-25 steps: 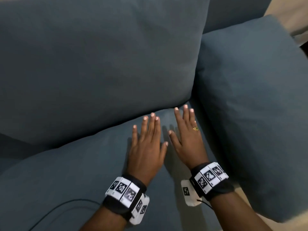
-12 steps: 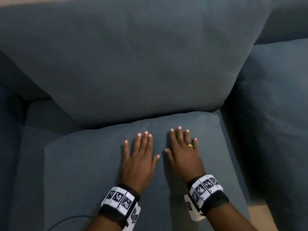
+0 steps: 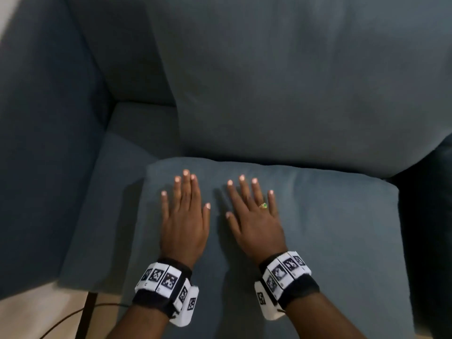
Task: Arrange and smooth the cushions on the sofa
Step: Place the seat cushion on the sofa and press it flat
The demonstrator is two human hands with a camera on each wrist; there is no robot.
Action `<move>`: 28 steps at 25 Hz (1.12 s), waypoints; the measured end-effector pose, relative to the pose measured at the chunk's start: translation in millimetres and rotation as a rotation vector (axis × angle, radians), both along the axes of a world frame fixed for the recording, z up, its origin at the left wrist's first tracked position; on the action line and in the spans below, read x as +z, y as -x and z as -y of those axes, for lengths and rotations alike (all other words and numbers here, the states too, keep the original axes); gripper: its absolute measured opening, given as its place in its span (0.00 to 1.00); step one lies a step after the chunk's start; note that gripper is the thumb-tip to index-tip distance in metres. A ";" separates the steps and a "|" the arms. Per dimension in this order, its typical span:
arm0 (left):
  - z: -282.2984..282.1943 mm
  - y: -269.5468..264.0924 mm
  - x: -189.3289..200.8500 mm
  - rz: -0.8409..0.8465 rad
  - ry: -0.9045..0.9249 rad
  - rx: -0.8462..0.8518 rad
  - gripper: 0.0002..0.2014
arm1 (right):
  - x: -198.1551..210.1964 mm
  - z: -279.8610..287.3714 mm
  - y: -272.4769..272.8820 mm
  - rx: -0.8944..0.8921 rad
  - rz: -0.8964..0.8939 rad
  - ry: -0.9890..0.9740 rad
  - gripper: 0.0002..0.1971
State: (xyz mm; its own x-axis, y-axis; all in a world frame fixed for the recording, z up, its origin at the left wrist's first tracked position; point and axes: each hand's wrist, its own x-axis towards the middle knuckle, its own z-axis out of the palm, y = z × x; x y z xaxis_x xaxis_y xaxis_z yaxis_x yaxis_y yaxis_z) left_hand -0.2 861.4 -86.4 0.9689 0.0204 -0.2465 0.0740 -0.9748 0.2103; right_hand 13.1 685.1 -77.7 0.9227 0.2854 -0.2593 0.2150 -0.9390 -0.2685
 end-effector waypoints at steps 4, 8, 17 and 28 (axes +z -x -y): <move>-75.6 22.3 -18.0 0.046 0.231 0.079 0.33 | 7.8 -62.1 0.0 0.087 0.043 -0.015 0.35; -115.1 51.1 -41.1 0.020 0.366 0.159 0.37 | -1.2 -118.8 8.2 0.311 0.016 0.007 0.36; -131.7 117.7 -77.2 0.025 0.490 0.177 0.33 | -18.3 -161.5 54.7 0.424 0.066 0.148 0.39; -71.1 120.7 -43.7 0.247 0.329 0.089 0.36 | 7.8 -79.2 105.8 0.126 0.199 0.061 0.34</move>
